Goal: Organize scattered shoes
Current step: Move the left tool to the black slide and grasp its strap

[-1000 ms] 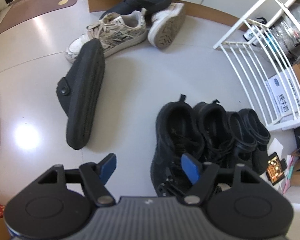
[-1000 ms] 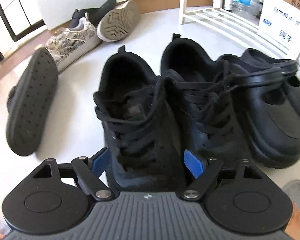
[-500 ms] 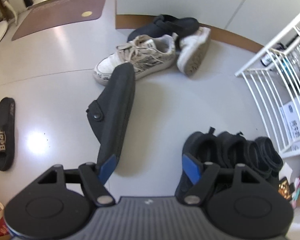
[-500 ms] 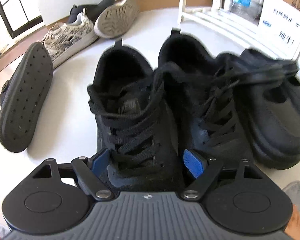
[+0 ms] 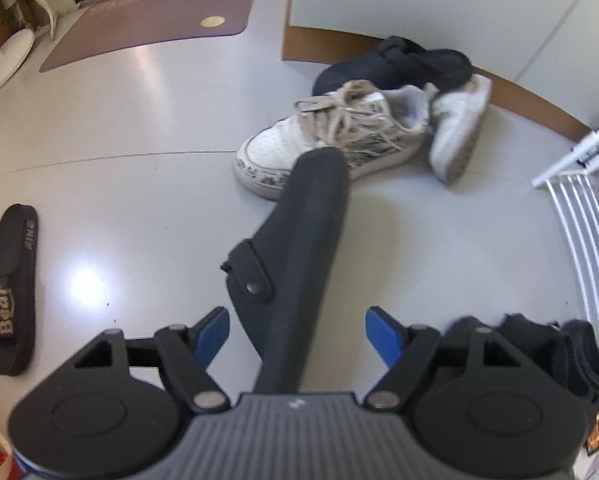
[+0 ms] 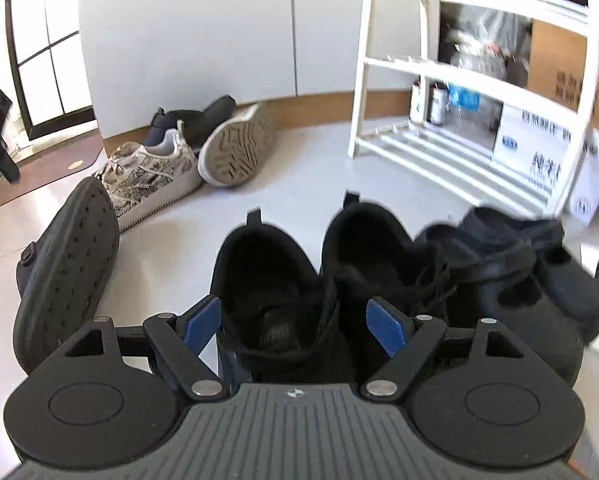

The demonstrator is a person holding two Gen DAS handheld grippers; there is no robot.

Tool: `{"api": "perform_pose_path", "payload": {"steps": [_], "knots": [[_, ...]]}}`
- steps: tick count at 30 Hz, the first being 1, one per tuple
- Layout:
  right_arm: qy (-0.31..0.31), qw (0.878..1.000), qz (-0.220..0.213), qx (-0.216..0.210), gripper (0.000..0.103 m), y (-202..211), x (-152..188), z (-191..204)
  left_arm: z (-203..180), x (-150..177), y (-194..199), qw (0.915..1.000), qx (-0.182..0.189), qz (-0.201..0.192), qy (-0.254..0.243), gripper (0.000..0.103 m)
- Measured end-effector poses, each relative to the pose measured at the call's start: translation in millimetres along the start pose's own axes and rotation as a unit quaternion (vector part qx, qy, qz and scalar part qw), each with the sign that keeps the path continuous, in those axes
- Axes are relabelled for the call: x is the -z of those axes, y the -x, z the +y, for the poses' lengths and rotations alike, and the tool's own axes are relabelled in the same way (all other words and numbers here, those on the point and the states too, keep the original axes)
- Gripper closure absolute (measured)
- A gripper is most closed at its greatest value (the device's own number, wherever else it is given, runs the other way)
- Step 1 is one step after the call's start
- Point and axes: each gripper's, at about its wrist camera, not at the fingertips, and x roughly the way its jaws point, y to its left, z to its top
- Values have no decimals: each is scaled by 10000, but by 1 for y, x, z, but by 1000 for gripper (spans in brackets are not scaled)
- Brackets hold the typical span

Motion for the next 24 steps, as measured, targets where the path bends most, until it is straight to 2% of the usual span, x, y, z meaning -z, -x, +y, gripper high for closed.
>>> {"api": "perform_pose_path", "payload": {"steps": [1,4,8,11,15,17,18,19,21,24], "knots": [[78,10000,-50,9,19,1,-2,1,6,0,-8,10000,12,-21,50,26],[128,9998,-143,-21,19,3,-8,3,17,0,-21,9998,122,-86,138,35],[241,9994,-223,-109,19,4,-14,11,30,-1,-44,9994,269,-216,90,36],[415,9985,-262,-226,19,4,-12,24,47,-2,-59,9976,361,-182,555,36],[511,9977,-243,-363,19,7,-3,39,62,0,-71,9951,449,-154,870,37],[531,9972,-290,-448,19,9,-1,44,67,2,-77,9924,587,-109,1072,36],[526,9967,-363,-511,19,11,0,46,73,4,-80,9883,757,-134,1316,36],[512,9965,-401,-529,19,12,-1,47,76,5,-81,9858,867,-157,1432,40],[460,9967,-415,-527,19,13,-3,48,77,5,-81,9842,976,-209,1464,59],[342,9971,-395,-544,19,13,-4,47,78,3,-79,9828,1065,-259,1488,63]]}}
